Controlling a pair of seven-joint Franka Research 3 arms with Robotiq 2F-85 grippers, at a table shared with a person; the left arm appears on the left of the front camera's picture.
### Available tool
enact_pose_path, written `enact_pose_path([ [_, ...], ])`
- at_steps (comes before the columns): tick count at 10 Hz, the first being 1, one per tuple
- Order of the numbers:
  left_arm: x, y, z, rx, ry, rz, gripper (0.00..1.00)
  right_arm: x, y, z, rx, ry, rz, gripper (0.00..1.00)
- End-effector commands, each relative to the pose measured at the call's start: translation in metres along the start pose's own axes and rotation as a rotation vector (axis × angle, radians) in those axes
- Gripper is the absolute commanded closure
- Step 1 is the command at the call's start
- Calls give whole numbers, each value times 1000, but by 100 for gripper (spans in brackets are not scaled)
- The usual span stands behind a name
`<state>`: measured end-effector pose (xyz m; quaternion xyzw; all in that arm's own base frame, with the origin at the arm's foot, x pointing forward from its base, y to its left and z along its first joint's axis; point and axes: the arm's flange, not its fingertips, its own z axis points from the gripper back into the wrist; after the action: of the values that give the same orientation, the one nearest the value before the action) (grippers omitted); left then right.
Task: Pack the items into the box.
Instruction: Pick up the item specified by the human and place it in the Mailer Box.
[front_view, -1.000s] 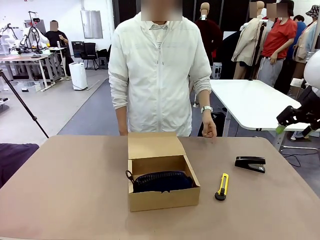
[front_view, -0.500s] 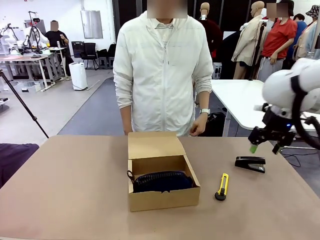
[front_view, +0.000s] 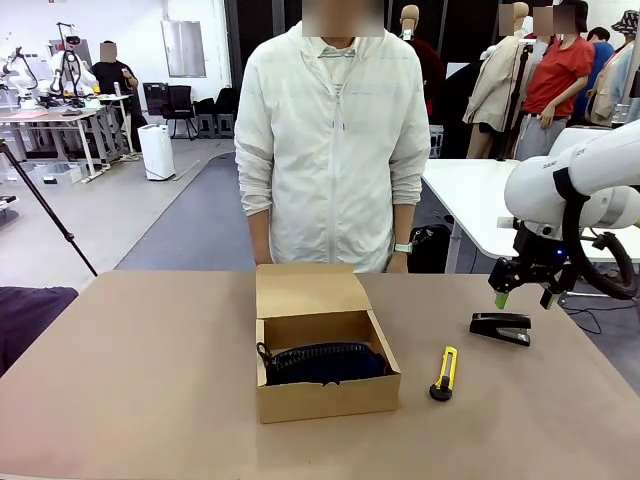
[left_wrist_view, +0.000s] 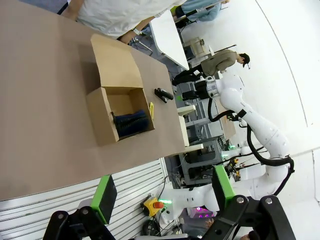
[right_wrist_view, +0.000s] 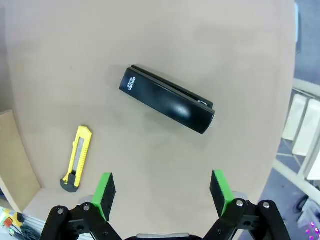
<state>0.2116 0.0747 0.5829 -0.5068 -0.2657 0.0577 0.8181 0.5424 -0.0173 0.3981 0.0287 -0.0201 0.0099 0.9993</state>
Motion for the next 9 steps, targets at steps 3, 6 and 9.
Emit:
enact_pose_path([
  [3,0,-2,2,-20,-4,5,0,7,11,-8,95,137,867,0],
  [6,0,-2,2,-20,-4,5,0,3,24,-13,138,86,1266,0],
  [9,0,-2,2,-20,-4,5,0,0,34,-16,86,67,905,0],
])
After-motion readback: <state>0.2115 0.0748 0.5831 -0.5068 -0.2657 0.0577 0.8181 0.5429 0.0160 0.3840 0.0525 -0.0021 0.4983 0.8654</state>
